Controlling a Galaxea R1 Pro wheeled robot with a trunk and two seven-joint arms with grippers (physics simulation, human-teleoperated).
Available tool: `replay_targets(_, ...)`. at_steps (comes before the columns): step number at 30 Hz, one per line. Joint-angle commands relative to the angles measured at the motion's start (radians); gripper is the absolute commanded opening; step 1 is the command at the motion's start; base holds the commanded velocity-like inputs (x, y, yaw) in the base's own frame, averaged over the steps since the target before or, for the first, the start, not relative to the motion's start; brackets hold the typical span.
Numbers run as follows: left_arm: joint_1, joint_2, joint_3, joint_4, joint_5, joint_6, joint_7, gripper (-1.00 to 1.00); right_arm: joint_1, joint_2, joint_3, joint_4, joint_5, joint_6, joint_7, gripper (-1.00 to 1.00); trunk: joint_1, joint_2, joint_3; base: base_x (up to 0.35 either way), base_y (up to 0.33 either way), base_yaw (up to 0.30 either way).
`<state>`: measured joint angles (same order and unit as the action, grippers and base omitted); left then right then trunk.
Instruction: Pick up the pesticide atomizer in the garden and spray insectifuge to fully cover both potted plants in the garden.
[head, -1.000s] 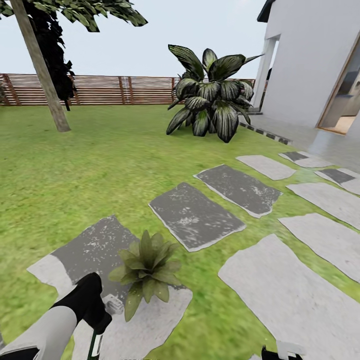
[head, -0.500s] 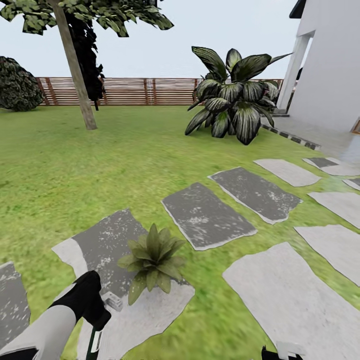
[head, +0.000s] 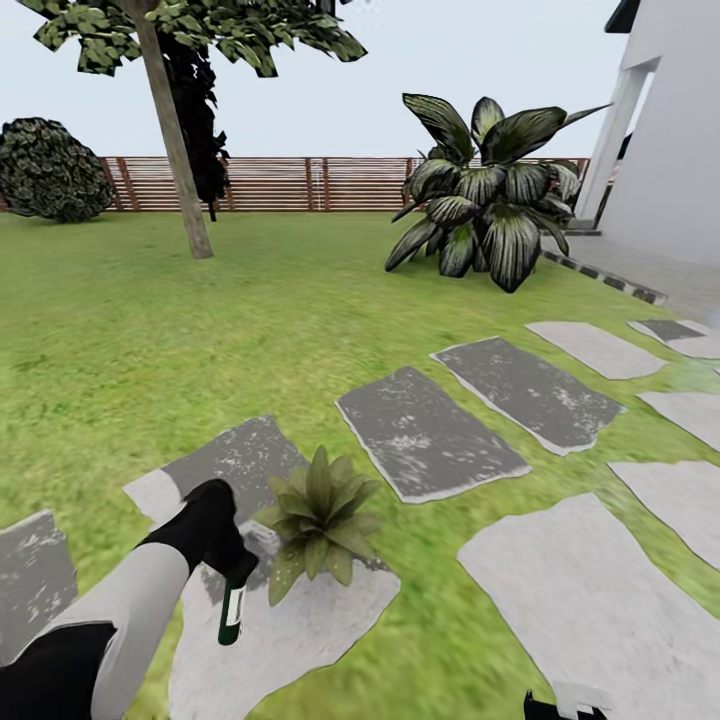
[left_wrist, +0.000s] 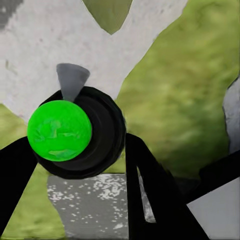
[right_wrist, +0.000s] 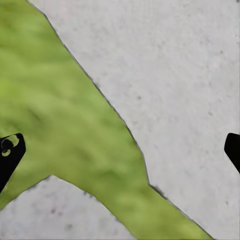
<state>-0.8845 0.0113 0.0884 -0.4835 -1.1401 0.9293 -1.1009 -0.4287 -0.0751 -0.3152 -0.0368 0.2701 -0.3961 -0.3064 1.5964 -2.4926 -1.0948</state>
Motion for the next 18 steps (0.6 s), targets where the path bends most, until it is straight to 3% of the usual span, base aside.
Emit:
replay_targets(1,-0.002,-0.004,-0.002,-0.001,-0.013,0.005,-0.010,-1.00,-0.001,0.000,-0.007,0.001,0.011,-0.003,-0.003,1.00,0.000,0.000,-0.001,0.000,-0.025,0.273)
replay_targets(5,-0.008,-0.020,-0.010,-0.001,-0.016,0.005,-0.011,-1.00,-0.001,-0.001,-0.006,0.004,0.013,-0.004,-0.002,1.00,0.000,0.000,-0.001,0.039,-0.199,0.089)
replay_targets(10,-0.010,-0.021,-0.010,-0.001,-0.017,0.005,-0.011,-1.00,-0.001,-0.003,-0.005,0.006,0.015,-0.004,0.001,1.00,0.000,0.000,-0.001,0.027,-0.266,0.006)
replay_targets(18,-0.010,-0.015,-0.012,-0.001,-0.017,0.005,-0.011,-1.00,-0.001,0.000,-0.005,0.005,0.014,-0.004,-0.001,1.00,0.000,0.000,-0.001,-0.134,-0.261,0.001)
